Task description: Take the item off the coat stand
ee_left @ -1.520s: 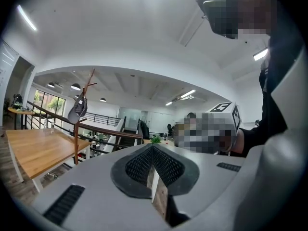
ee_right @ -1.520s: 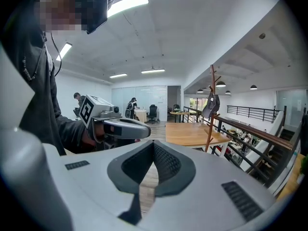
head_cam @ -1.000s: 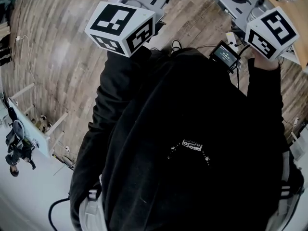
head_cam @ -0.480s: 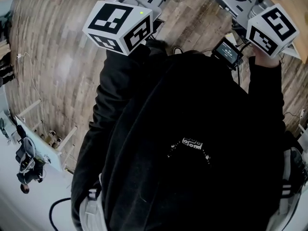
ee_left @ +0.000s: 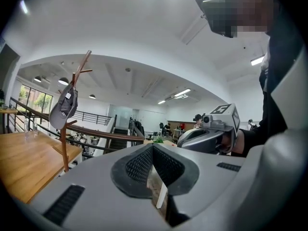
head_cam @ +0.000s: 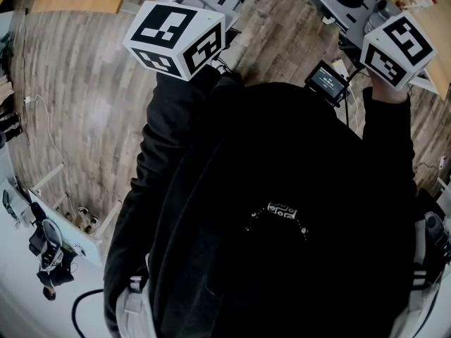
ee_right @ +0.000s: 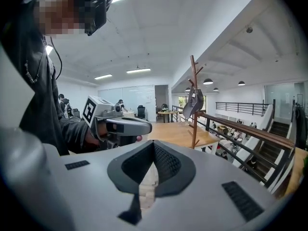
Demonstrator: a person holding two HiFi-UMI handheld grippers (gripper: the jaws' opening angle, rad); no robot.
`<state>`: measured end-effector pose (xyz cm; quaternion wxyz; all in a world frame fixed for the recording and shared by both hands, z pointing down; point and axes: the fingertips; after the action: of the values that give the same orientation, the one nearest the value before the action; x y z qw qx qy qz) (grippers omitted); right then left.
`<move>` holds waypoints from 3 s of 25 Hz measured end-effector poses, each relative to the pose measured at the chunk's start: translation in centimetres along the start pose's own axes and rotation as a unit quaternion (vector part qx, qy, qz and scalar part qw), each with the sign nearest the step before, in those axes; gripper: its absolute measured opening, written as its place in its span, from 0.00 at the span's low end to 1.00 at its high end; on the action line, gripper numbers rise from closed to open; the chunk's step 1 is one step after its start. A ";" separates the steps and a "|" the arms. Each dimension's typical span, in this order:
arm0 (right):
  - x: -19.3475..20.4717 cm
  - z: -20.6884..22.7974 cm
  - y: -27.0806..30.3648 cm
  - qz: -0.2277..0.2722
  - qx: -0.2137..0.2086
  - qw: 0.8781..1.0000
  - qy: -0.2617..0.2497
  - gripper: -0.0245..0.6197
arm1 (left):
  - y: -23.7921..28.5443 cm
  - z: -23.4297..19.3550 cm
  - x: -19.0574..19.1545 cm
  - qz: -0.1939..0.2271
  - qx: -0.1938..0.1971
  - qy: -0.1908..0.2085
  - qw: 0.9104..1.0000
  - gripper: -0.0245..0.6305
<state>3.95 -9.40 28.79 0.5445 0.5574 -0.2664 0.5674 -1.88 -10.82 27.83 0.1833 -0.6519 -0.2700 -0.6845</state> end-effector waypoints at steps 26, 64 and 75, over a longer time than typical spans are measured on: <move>-9.6 1.7 16.4 -0.022 0.005 1.000 -0.015 0.06 | -2.6 -17.9 -1.2 0.003 0.016 -0.021 1.000 0.04; -18.8 22.5 26.2 0.011 -0.074 0.997 -0.008 0.06 | 12.9 -35.1 -4.8 -0.008 -0.050 0.013 0.999 0.04; -21.2 23.5 25.0 0.031 -0.055 0.998 0.002 0.06 | 13.1 -35.0 -7.1 -0.001 -0.033 0.023 0.999 0.04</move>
<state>-15.40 -44.21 22.45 0.5567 0.5171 -0.3134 0.5696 -21.14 -43.16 22.41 0.1668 -0.6413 -0.2436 -0.7082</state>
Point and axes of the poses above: the fingertips, and each gripper's own axes: y forward along the fingers, z to its right, x out of its underside, and after that the axes turned 9 degrees about y, right-handed
